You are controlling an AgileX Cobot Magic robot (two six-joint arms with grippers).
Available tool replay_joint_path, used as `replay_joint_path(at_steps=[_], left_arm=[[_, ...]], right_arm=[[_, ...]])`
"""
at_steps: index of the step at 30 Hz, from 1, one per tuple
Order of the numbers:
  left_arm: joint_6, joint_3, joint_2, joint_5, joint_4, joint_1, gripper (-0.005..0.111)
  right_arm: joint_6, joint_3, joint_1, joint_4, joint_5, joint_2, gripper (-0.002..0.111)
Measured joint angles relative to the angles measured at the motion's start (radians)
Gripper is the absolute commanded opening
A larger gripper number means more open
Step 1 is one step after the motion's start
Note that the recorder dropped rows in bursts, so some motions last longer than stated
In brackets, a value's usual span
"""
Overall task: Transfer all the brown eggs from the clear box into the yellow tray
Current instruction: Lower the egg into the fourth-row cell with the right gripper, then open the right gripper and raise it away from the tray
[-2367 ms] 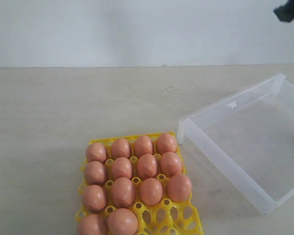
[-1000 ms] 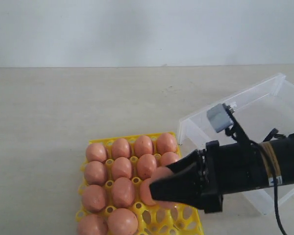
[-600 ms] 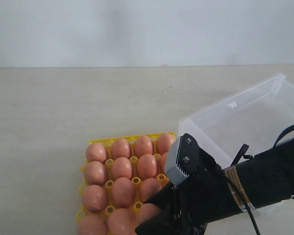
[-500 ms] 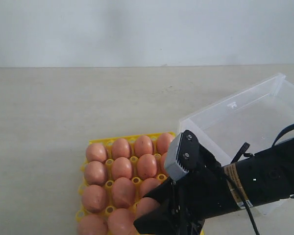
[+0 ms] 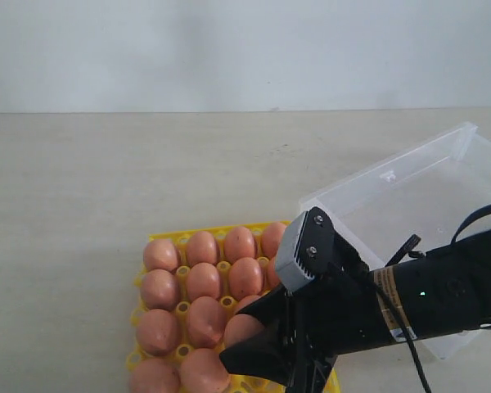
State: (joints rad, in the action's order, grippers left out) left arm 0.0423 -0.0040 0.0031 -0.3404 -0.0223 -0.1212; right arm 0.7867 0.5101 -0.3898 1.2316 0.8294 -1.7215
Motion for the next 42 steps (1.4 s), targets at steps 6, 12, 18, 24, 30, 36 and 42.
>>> replay_joint_path(at_steps=[6,12,18,24,30,36,42], left_arm=[[0.000,0.000,0.000,0.000,0.000,0.000,0.004],[0.000,0.000,0.000,0.000,0.000,0.000,0.004],[0.000,0.000,0.000,0.000,0.000,0.000,0.004],[0.000,0.000,0.000,0.000,0.000,0.000,0.004],[0.000,0.000,0.000,0.000,0.000,0.000,0.004],[0.000,0.000,0.000,0.000,0.000,0.000,0.004],[0.000,0.000,0.000,0.000,0.000,0.000,0.004]], right_arm=[[-0.002,0.000,0.000,0.007,-0.002,0.000,0.000],[0.002,0.000,0.000,0.021,0.000,0.000,0.024],[0.006,0.000,0.000,0.022,0.000,0.000,0.041],[0.008,0.000,0.000,0.020,0.000,0.000,0.060],[0.008,0.000,0.000,0.018,0.007,0.000,0.059],[0.036,-0.001,0.000,-0.059,0.082,0.040,0.046],[0.007,0.056,0.000,-0.309,-0.093,0.223,0.001]])
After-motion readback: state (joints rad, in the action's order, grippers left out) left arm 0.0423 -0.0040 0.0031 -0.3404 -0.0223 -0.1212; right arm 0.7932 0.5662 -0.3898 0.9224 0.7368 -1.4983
